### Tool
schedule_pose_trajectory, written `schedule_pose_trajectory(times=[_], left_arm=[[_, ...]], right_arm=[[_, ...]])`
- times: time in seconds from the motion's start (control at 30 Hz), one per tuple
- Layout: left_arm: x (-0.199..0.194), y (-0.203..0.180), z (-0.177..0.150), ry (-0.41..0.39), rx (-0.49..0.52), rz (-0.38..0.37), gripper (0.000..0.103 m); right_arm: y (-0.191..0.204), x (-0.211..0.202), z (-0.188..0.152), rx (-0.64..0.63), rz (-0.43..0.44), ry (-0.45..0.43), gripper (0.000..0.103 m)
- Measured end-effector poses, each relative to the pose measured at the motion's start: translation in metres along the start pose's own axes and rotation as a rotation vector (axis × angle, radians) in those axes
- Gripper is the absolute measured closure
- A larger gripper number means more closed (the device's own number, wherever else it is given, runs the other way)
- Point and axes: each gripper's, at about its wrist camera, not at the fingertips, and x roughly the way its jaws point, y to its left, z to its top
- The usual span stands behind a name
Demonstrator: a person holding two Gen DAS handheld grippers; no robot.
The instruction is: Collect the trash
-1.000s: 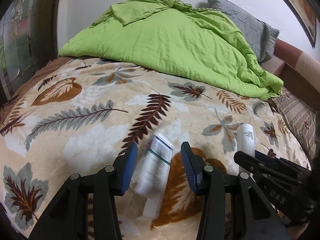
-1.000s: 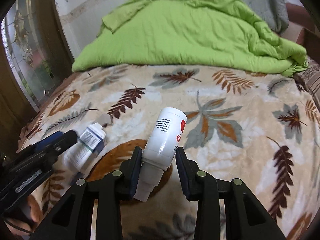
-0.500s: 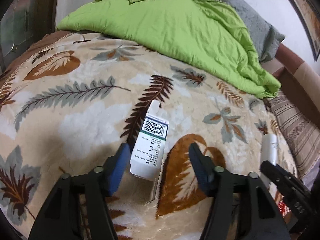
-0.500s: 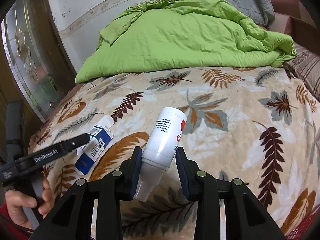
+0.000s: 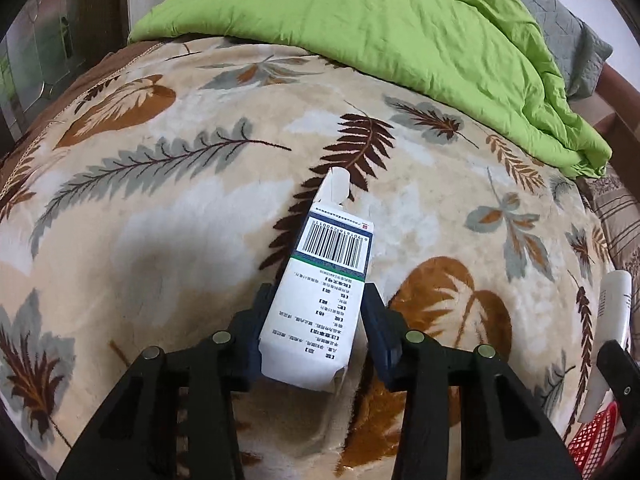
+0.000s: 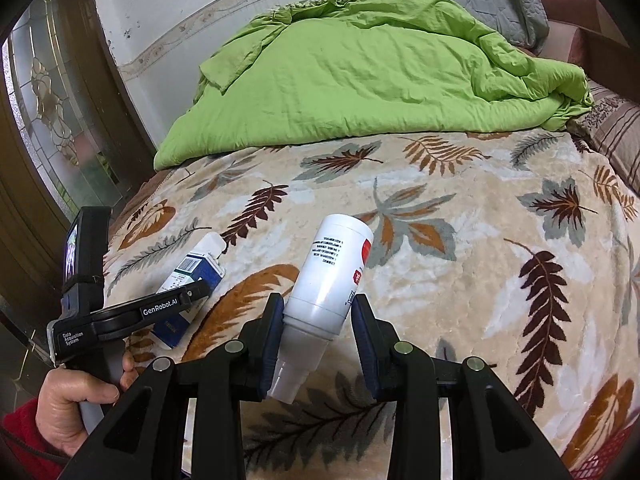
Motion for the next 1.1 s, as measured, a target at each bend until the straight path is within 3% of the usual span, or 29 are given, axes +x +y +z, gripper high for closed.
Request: schedule_pose_trajectory(times=[0.17, 0.37, 0.67, 0.7, 0.77, 1.1], left_arm=[[0.005, -0.005, -0.004, 0.009, 0.061, 0.026, 0.061], [0.007, 0.001, -0.004, 0.012, 0.035, -0.008, 0.061], [0.003, -0.01, -0.005, 0.003, 0.099, 0.042, 0.061], [0.0, -0.011, -0.005, -0.003, 0.104, 0.04, 0.061], [-0.004, -0.013, -0.006, -0.019, 0.112, 0.033, 0.071], [-0.042, -0.032, -0.009, -0.165, 0.151, -0.079, 0.071]], right_arm=[[0.006, 0.0, 0.0, -0.018, 0.001, 0.0, 0.066], [0.01, -0.001, -0.001, -0.032, -0.001, -0.003, 0.066], [0.008, -0.003, 0.0, -0.027, 0.0, -0.007, 0.066], [0.008, -0.003, 0.001, -0.027, 0.0, -0.008, 0.066], [0.008, -0.004, 0.001, -0.028, 0.001, -0.01, 0.066], [0.008, -0.005, 0.001, -0.027, -0.003, -0.02, 0.066]])
